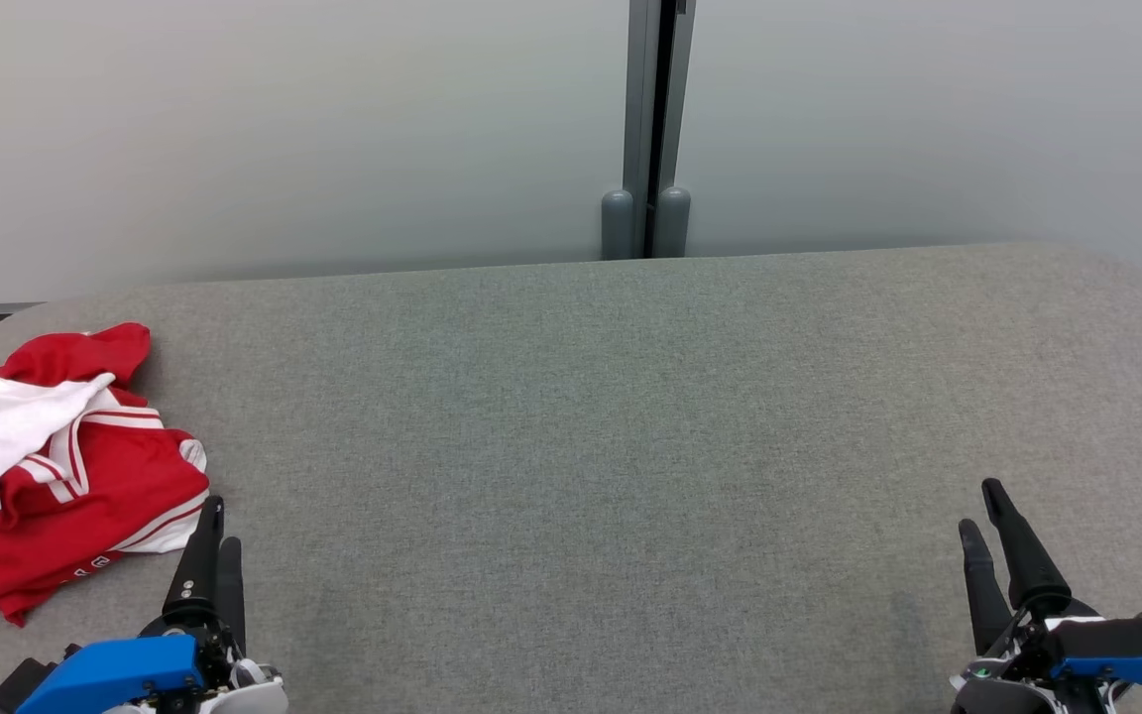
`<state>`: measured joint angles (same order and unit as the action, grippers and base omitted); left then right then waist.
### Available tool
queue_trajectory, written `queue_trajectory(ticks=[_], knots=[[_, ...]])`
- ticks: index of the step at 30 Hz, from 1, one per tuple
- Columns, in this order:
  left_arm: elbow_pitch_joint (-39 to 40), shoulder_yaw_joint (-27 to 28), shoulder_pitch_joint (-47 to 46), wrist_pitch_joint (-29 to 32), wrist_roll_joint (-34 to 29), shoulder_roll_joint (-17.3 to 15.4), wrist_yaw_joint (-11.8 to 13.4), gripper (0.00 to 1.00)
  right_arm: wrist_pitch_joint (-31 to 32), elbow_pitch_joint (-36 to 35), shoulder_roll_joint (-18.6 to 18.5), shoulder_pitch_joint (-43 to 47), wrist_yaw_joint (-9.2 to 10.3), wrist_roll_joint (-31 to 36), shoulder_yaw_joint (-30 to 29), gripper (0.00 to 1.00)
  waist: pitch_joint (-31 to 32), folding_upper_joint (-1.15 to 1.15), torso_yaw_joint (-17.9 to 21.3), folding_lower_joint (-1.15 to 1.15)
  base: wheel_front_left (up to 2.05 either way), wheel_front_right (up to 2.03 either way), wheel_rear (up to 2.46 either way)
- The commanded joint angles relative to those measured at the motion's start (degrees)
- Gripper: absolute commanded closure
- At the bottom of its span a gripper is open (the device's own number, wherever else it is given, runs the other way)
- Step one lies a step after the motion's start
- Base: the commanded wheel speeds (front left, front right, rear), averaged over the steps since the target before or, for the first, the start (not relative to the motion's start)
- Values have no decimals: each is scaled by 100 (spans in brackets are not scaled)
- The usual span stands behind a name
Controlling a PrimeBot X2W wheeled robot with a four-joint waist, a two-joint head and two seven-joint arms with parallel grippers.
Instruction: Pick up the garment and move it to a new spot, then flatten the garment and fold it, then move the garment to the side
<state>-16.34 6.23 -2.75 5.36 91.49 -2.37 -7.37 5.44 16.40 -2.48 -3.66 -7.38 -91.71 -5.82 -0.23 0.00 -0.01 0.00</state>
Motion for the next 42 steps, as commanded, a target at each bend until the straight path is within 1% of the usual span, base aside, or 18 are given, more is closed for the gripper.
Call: queue_trajectory(ticks=[1,5,8,16,21,30,31,37,42], knots=[[142,-30,-142,-58,-90,-33,-5,0,-64,-118,-22,-66,-2,60,27,0,-2,0,0,0,0,0,0],[210,-50,-142,-171,-322,-35,-6,0,-178,-158,-24,-49,-3,212,59,0,-7,0,0,0,0,0,0],[260,-41,-145,-252,-554,-37,-6,0,-258,-212,-25,-42,-3,472,92,0,-11,0,0,0,0,0,0],[426,-68,-140,-457,-1427,-40,26,0,-463,-353,-28,-31,-4,1108,192,0,-21,0,3,0,0,0,0],[564,-136,-131,-576,-1964,-43,134,0,-582,-440,-30,-22,-5,1587,259,0,-31,0,1,0,0,0,0],[769,-342,-96,-774,-3105,-47,423,0,-781,-559,-34,4,-6,2500,331,0,-44,0,-4,0,0,0,0],[769,-342,-96,-774,-3105,-47,423,0,-781,-559,-34,4,-6,2500,331,0,-44,0,-4,0,0,0,0],[788,-464,-74,-896,-3767,-49,566,0,-903,-596,-36,23,-7,3081,407,0,-46,0,-9,0,0,0,0],[746,-535,-69,-992,-4260,-51,629,0,-999,-583,-38,42,-8,3536,443,0,-44,0,-20,0,0,0,0]])
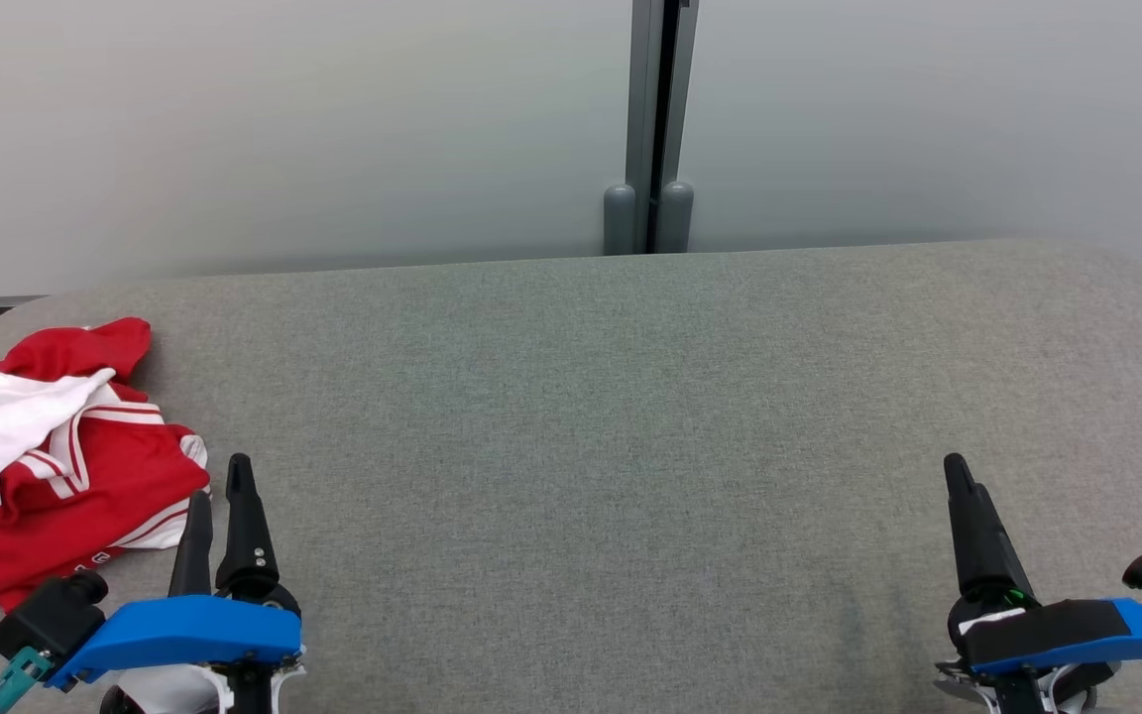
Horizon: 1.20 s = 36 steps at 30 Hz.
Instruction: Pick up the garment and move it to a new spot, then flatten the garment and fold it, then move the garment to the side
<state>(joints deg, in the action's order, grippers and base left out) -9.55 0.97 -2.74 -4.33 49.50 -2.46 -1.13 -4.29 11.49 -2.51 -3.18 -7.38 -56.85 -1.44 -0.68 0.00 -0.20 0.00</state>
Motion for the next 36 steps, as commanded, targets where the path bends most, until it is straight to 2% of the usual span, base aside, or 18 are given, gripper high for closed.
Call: queue_trajectory(ticks=[1,21,36], knots=[[59,-37,-62,-61,-232,-43,24,0,-64,-86,-35,-3,-8,201,22,0,2,0,-4,0,0,0,0],[-46,-221,3,-382,-1729,-47,157,0,-387,26,-42,31,-11,1590,176,0,32,0,-40,0,0,0,0],[-237,-297,35,-604,-2623,-50,238,0,-609,155,-46,76,-13,2506,267,0,56,0,-72,0,0,0,0]])
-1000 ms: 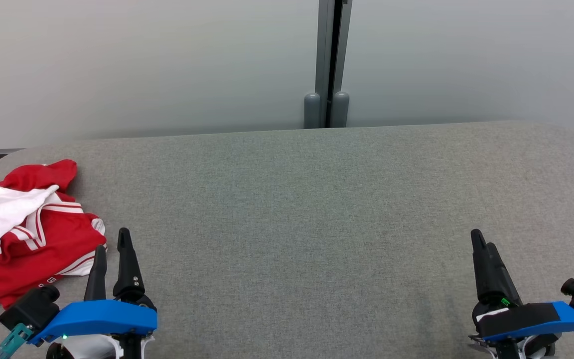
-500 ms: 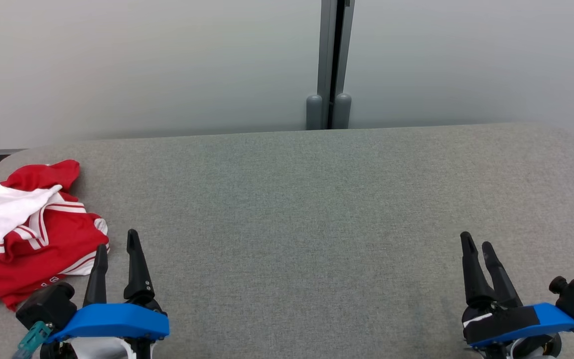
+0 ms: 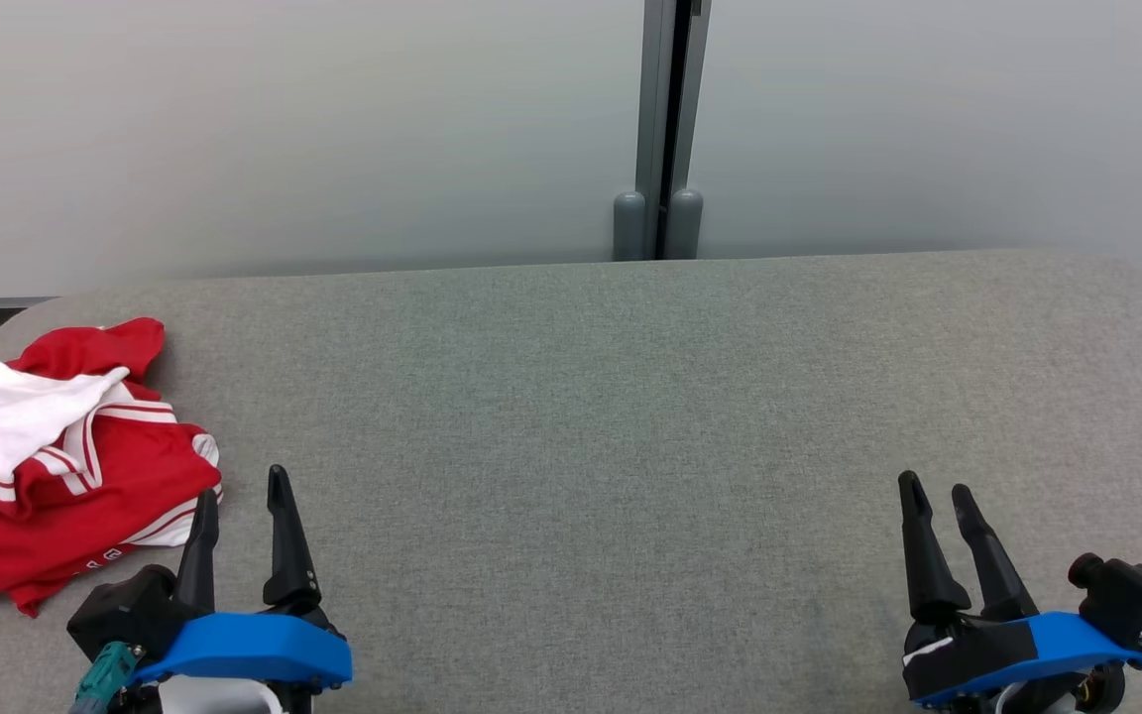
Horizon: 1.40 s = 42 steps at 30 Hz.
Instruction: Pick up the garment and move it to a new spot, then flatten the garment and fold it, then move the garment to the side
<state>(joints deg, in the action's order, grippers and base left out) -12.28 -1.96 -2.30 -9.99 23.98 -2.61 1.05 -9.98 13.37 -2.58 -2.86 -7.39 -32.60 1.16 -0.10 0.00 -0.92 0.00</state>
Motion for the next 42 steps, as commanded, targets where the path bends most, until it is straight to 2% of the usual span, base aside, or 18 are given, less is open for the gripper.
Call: queue_trajectory(ticks=[1,42], knots=[[22,-8,-7,-48,-121,-35,27,0,-44,-24,-39,47,-11,143,10,0,-1,0,-4,0,0,0,0],[-209,-121,56,-518,-1973,-36,224,0,-523,167,-48,102,-16,1994,85,0,-16,0,-128,0,0,0,0]])
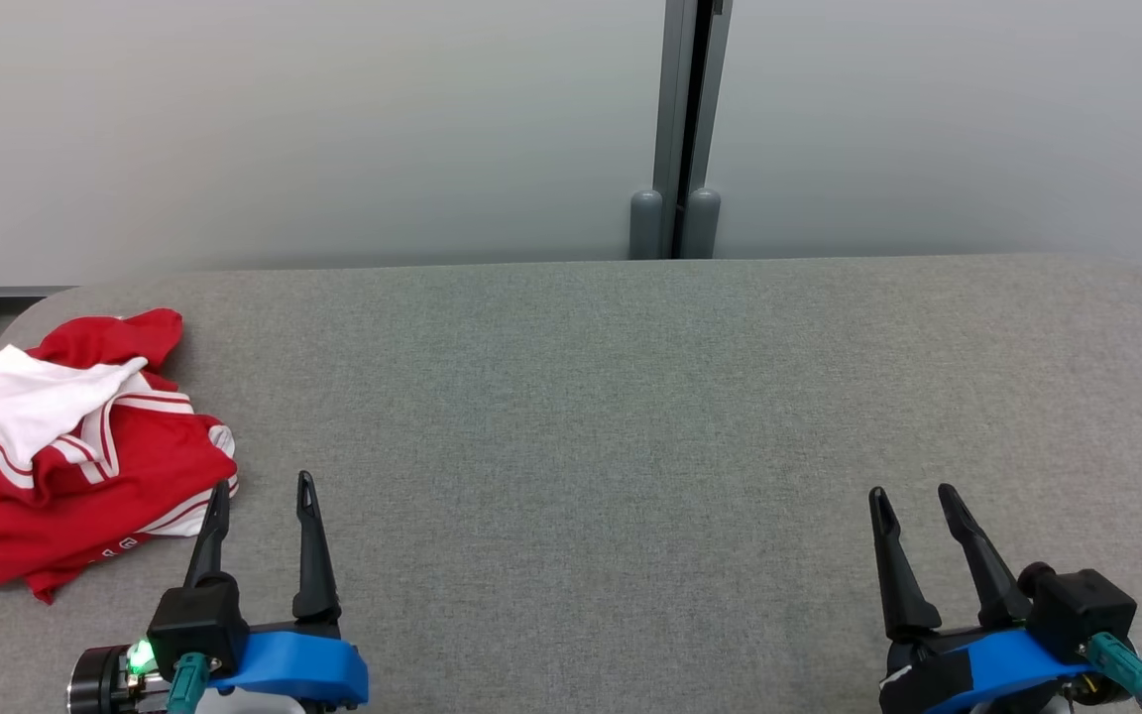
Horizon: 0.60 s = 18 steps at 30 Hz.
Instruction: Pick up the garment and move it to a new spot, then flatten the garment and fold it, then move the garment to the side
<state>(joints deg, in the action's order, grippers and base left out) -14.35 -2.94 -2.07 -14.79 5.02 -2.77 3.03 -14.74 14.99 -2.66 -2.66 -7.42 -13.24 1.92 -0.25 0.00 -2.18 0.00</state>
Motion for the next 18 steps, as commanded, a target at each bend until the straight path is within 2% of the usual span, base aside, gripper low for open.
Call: queue_trajectory(ticks=[1,18], knots=[[-6,-35,34,-52,-109,-19,36,0,-57,10,-38,78,-11,100,12,0,0,0,-6,0,0,0,0],[-136,-41,-24,-49,-44,-19,30,0,-52,91,-38,71,-8,91,30,0,13,0,-78,0,0,0,0]])
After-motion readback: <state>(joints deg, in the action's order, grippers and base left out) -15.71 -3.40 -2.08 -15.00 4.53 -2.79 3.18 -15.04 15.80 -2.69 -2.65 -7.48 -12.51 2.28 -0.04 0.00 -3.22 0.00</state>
